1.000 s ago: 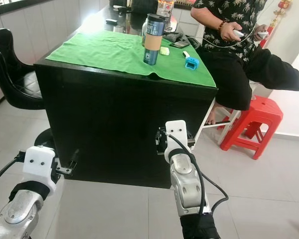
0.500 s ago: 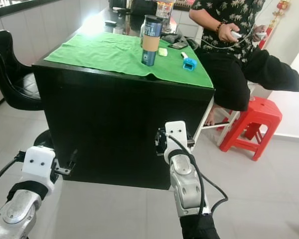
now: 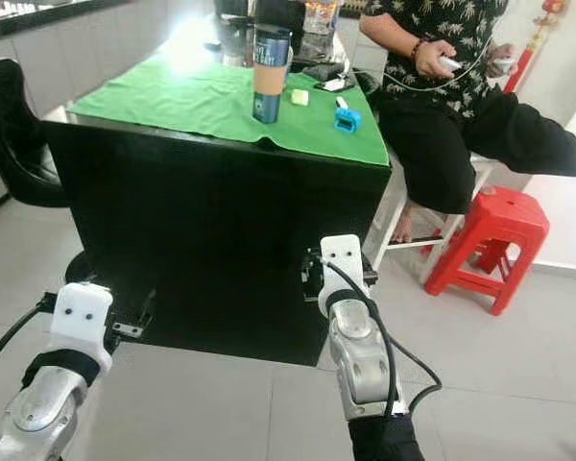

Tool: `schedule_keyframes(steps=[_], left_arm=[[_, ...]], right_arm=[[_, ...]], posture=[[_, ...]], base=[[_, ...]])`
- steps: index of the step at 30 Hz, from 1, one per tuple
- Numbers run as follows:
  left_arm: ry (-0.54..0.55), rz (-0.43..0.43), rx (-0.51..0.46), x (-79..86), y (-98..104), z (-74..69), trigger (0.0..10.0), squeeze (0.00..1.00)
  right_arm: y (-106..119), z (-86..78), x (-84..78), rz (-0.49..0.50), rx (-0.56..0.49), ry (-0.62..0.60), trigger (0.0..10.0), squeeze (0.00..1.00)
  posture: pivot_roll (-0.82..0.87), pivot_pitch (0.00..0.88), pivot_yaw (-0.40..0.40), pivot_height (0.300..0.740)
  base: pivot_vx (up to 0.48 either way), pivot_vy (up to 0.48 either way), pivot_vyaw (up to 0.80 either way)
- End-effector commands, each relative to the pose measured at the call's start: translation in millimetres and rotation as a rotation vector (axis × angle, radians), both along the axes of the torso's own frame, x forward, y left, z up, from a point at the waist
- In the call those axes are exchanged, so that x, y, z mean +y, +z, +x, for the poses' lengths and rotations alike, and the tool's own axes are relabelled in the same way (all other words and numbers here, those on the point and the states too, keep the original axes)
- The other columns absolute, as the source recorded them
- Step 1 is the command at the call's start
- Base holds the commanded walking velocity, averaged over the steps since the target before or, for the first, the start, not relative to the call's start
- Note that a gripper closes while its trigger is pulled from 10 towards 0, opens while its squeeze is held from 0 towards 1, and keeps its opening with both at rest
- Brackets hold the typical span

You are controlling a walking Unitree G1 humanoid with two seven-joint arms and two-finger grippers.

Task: Building children table

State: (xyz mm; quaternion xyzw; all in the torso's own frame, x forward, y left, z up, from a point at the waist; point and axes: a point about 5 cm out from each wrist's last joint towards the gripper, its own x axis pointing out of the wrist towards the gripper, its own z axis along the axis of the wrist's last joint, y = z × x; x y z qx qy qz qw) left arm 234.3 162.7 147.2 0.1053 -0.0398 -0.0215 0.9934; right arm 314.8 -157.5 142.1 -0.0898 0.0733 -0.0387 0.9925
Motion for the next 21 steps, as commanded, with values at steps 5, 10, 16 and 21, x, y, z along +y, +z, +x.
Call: schedule_keyframes(steps=[5, 10, 16, 21], left_arm=[[-0.006, 0.009, 0.02, 1.4, -4.4, -0.7, 10.0, 0.0], [-0.005, 0.007, 0.017, 1.2, -4.3, -1.4, 10.0, 0.0], [-0.014, 0.023, 0.029, -0.6, -5.5, -1.3, 10.0, 0.0], [-0.018, 0.026, 0.032, -1.7, -6.1, -1.1, 10.0, 0.0]], right_arm=[[-3.6, -0.5, -0.4, -0.002, 0.016, -0.007, 10.0, 0.0], [-3.8, -1.0, 0.3, -0.002, 0.016, -0.003, 10.0, 0.0], [-3.7, -0.7, -0.5, -0.004, 0.016, -0.001, 10.0, 0.0], [-3.7, -0.5, -1.1, -0.005, 0.016, 0.0, 10.0, 0.0]], posture=[[0.07, 0.0, -0.109, 0.74], [0.07, 0.0, -0.113, 0.74], [0.07, 0.0, -0.115, 0.74], [0.07, 0.0, -0.114, 0.74]], base=[[0.0, 0.0, 0.0], [0.0, 0.0, 0.0], [0.0, -0.08, 0.0], [0.0, -0.288, 0.0]])
